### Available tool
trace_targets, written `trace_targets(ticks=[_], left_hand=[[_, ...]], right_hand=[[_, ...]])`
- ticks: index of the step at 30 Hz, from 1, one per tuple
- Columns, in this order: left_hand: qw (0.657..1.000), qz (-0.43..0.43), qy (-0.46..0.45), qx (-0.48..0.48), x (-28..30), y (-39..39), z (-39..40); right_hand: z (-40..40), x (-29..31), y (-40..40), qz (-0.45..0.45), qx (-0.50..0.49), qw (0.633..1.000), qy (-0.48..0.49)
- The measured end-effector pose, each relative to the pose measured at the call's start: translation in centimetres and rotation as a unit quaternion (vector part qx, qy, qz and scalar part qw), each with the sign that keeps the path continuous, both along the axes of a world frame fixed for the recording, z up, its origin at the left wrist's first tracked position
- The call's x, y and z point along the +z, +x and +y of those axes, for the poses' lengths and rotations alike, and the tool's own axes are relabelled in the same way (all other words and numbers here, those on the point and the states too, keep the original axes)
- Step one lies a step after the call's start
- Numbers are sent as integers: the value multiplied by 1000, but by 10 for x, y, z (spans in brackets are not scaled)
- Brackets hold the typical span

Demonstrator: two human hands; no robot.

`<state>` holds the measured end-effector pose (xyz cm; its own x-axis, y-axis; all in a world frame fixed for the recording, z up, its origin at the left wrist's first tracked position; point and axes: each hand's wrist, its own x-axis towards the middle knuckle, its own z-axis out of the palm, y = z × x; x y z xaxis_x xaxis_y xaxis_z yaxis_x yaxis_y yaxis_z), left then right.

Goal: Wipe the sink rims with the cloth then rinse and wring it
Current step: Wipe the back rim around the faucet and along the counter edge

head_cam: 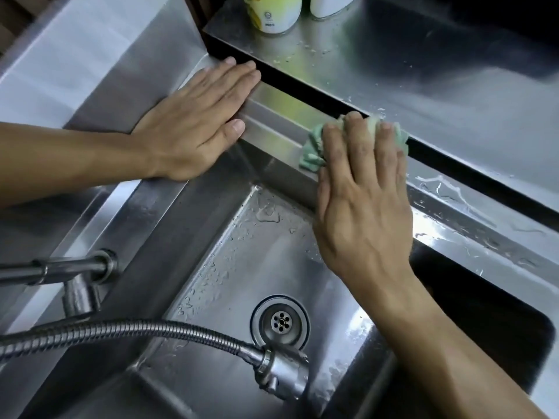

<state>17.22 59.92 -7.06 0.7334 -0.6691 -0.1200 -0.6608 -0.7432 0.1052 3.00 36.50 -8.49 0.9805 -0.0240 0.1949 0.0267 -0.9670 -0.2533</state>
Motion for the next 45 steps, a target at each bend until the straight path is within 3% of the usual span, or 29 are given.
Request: trace_targets(ticks=[4, 7, 13, 19, 26, 31, 37, 40, 45], left_hand=[[1000, -3, -3, -2, -1, 0, 1], [1000, -8, -7, -1, -1, 0, 0], [1000, -19, -11, -13, -3, -1, 1], [979, -6, -14, -205, -4, 6, -13], [977, 18, 0, -212, -6, 11, -11], [977, 18, -4, -211, -5, 11, -12], [978, 8, 5, -206, -4, 9, -11], [977, 5, 17, -211, -4, 9, -14], [975, -36, 34, -217, 1, 3, -29]], right_hand=[[17, 3, 11, 20, -42, 999, -16], [42, 2, 37, 20, -7, 1000, 2], [-9, 0, -8, 23, 44, 999, -15], [8, 1, 2, 10, -5, 999, -30], [-2, 0, 4, 12, 44, 999, -11], [-43, 7, -42, 44, -23, 998, -36], [-4, 5, 6, 19, -24, 999, -22], [-32, 3, -13, 21, 15, 999, -19], [-81, 7, -61, 38, -34, 998, -37]])
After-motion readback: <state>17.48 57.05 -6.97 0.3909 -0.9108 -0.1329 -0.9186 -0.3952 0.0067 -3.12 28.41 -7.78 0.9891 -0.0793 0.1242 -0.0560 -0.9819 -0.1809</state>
